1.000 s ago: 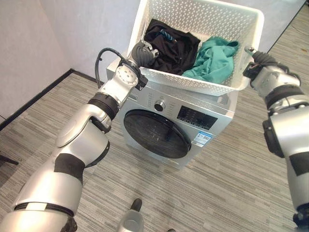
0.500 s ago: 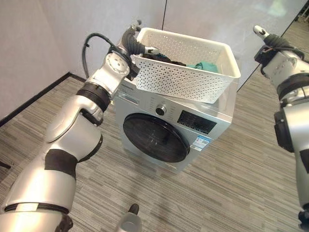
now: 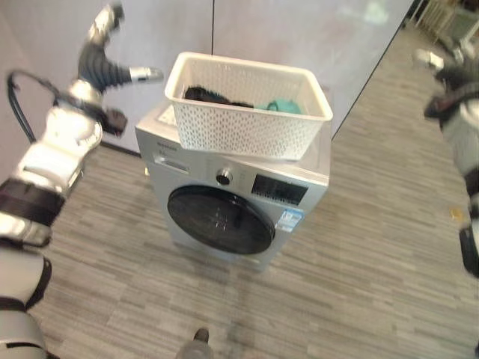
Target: Grab the laundry basket,head to the washer,open it,put in the laundry and shut it.
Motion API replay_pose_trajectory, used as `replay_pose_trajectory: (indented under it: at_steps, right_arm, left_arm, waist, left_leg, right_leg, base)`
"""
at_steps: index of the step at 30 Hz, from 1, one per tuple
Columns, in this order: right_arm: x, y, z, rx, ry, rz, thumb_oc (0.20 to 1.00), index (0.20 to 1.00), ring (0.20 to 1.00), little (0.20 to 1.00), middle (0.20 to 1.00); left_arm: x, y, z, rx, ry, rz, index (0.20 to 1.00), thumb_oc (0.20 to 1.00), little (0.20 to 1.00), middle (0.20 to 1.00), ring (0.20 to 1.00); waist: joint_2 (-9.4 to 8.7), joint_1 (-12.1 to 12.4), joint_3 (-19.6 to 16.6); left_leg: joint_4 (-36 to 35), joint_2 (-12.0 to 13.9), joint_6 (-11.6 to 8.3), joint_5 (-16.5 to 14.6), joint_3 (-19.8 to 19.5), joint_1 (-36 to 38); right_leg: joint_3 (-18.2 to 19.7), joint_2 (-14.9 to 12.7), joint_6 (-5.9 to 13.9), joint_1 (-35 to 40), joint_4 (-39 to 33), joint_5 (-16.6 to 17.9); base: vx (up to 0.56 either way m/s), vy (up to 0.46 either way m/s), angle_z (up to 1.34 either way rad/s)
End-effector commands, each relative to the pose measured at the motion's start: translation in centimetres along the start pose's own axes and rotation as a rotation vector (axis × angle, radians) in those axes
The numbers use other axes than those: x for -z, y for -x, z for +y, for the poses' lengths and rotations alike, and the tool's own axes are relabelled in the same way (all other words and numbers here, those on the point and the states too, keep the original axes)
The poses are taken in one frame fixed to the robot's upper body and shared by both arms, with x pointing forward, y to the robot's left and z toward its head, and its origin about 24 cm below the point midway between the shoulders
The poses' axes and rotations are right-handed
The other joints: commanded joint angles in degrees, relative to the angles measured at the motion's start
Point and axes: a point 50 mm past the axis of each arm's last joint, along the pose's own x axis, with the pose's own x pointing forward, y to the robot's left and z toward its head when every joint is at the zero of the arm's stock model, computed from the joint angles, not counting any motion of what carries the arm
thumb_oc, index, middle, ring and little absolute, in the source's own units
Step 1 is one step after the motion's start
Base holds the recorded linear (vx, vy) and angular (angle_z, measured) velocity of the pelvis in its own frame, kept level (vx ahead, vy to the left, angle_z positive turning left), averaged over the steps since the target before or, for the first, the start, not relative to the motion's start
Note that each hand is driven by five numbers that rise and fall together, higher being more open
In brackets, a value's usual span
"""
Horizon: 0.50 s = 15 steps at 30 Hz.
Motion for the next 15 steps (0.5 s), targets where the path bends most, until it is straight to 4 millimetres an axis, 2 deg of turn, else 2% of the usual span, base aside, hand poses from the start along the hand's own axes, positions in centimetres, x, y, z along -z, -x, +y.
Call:
replay_pose_trajectory:
  at_steps: [1,2,3,4,5,6,7,8,9,10,11,12,13,14,15]
  right_arm:
    - [1.9,2.9,-4.4,0.056,0.236,-0.038,1.0,1.0,1.0,1.0,1.0]
    - [2.7,3.9,-5.0,0.058,0.269,-0.032,1.0,1.0,1.0,1.0,1.0]
    - [4.3,5.7,-5.8,0.056,0.312,-0.01,1.0,1.0,1.0,1.0,1.0]
    - [6.9,8.9,-7.1,0.071,0.37,0.043,1.0,1.0,1.0,1.0,1.0]
    - [7.0,9.2,-7.1,0.069,0.373,0.046,1.0,1.0,1.0,1.0,1.0]
    - [8.1,10.6,-7.7,0.078,0.404,0.079,1.0,1.0,1.0,1.0,1.0]
    - [10.1,12.1,-7.8,0.079,0.427,0.139,1.0,1.0,1.0,1.0,1.0]
    - [13.4,14.9,-7.3,0.058,0.422,0.257,1.0,1.0,1.0,1.0,1.0]
    - [13.4,15.0,-7.3,0.057,0.425,0.259,1.0,1.0,1.0,1.0,1.0]
    - [14.8,16.5,-6.7,0.043,0.387,0.303,1.0,1.0,1.0,1.0,1.0]
    - [18.6,19.2,-5.4,0.018,0.321,0.444,1.0,1.0,1.0,1.0,1.0]
    - [19.7,20.2,-4.5,0.002,0.3,0.486,1.0,1.0,1.0,1.0,1.0]
    - [19.7,20.2,-4.5,0.002,0.3,0.486,1.0,1.0,1.0,1.0,1.0]
    - [21.9,21.9,-3.2,-0.022,0.254,0.573,1.0,1.0,1.0,1.0,1.0]
    - [22.9,22.5,-2.6,-0.034,0.23,0.616,1.0,1.0,1.0,1.0,1.0]
  left_arm:
    - [2.2,2.6,3.6,-0.146,-0.051,0.032,1.0,1.0,1.0,1.0,1.0]
    - [3.2,4.0,4.1,-0.157,-0.078,0.068,1.0,1.0,1.0,1.0,1.0]
    - [4.5,6.2,4.4,-0.151,-0.116,0.113,1.0,1.0,1.0,1.0,1.0]
    - [6.9,10.4,4.5,-0.162,-0.123,0.22,1.0,1.0,1.0,1.0,1.0]
    - [6.9,10.6,4.5,-0.158,-0.124,0.222,1.0,1.0,1.0,1.0,1.0]
    - [8.1,12.5,4.4,-0.167,-0.102,0.283,1.0,1.0,1.0,1.0,1.0]
    - [9.6,14.7,4.0,-0.185,-0.055,0.364,1.0,1.0,1.0,1.0,1.0]
    - [12.2,19.0,2.5,-0.229,0.096,0.525,1.0,1.0,1.0,1.0,1.0]
    - [12.2,19.1,2.5,-0.227,0.096,0.527,1.0,1.0,1.0,1.0,1.0]
    - [13.5,21.6,1.5,-0.268,0.202,0.621,1.0,1.0,1.0,1.0,1.0]
    - [15.6,25.9,-1.2,-0.338,0.38,0.801,1.0,1.0,1.0,1.0,1.0]
    - [16.5,27.8,-2.3,-0.368,0.43,0.884,1.0,1.0,1.0,1.0,1.0]
    - [16.5,27.8,-2.3,-0.368,0.431,0.883,1.0,1.0,1.0,1.0,1.0]
    - [17.5,29.8,-4.5,-0.389,0.512,0.985,1.0,1.0,1.0,1.0,1.0]
    - [18.1,31.3,-5.7,-0.406,0.563,1.058,1.0,1.0,1.0,1.0,1.0]
  waist:
    - [3.59,-1.5,-1.4]
    - [3.81,-1.9,-1.2]
    - [3.98,-2.4,-1.5]
    - [4.36,-3.2,-1.1]
    - [4.37,-3.2,-1.3]
    - [4.53,-3.5,-1.2]
    - [4.7,-3.6,-1.1]
    - [4.91,-3.7,-0.6]
    - [4.94,-3.8,-0.8]
    - [5.03,-4.0,-0.7]
    - [5.14,-4.2,-0.3]
    - [5.14,-4.4,-0.2]
    - [5.14,-4.5,-0.4]
    - [5.17,-4.6,-0.2]
    - [5.16,-4.7,-0.2]
  left_leg:
    - [-0.9,-0.5,0.64,-3.5,-0.4,2.6]
    - [-1.1,-0.5,0.67,-3.5,-0.4,2.6]
    - [-1.4,-0.5,0.76,-3.5,-0.4,2.8]
    - [-1.7,-0.3,0.8,-3.9,-0.1,3.4]
    - [-1.7,-0.4,0.87,-3.6,-0.1,3.2]
    - [-1.7,-0.3,0.98,-3.7,-0.1,3.3]
    - [-1.6,-0.3,1.13,-3.7,0.0,3.3]
    - [-1.5,-0.2,1.31,-4.0,0.1,3.4]
    - [-1.5,-0.3,1.38,-3.7,0.1,3.2]
    - [-1.4,-0.3,1.43,-3.7,0.1,3.1]
    - [-1.3,-0.1,1.42,-3.6,0.2,3.1]
    - [-1.3,-0.1,1.36,-3.5,0.3,3.1]
    - [-1.3,-0.1,1.43,-3.2,0.3,2.7]
    - [-1.3,0.0,1.24,-3.2,0.3,2.7]
    - [-1.3,0.1,1.15,-3.0,0.2,2.6]
  right_leg:
    - [-2.0,-2.7,4.17,6.3,2.0,-6.5]
    - [-1.9,-2.8,4.16,6.2,1.9,-6.5]
    - [-1.9,-2.9,4.12,6.2,2.0,-6.5]
    - [-1.6,-3.1,4.03,6.3,2.1,-7.0]
    - [-1.7,-3.1,4.04,6.2,2.1,-6.7]
    - [-1.6,-3.2,3.95,6.1,2.3,-6.8]
    - [-1.4,-3.3,3.89,5.9,2.4,-6.9]
    - [-1.0,-3.4,3.55,5.7,2.5,-7.4]
    - [-1.0,-3.4,3.54,5.6,2.5,-7.2]
    - [-1.0,-3.4,3.35,5.6,2.5,-7.2]
    - [-0.8,-3.4,2.93,5.7,2.5,-7.6]
    - [-0.8,-3.3,2.78,5.7,2.5,-7.7]
    - [-0.9,-3.3,2.78,5.4,2.4,-7.4]
    - [-0.9,-3.2,2.61,5.5,2.5,-7.8]
    - [-0.9,-3.0,2.48,5.4,2.4,-7.8]
  base:
    - [-0.03,-0.017,-0.13]
    - [-0.05,-0.026,-0.09]
    - [-0.03,-0.044,-0.1]
    - [-0.04,-0.03,-0.13]
    - [-0.04,-0.032,-0.17]
    - [-0.05,-0.02,-0.24]
    - [-0.07,-0.068,-0.18]
    - [-0.07,-0.053,-0.16]
    - [-0.07,-0.055,-0.1]
    - [-0.08,-0.052,-0.11]
    - [-0.09,-0.083,-0.05]
    - [-0.07,-0.059,-0.04]
    - [-0.06,-0.056,-0.04]
    - [-0.05,-0.047,-0.05]
    - [-0.07,-0.078,-0.01]
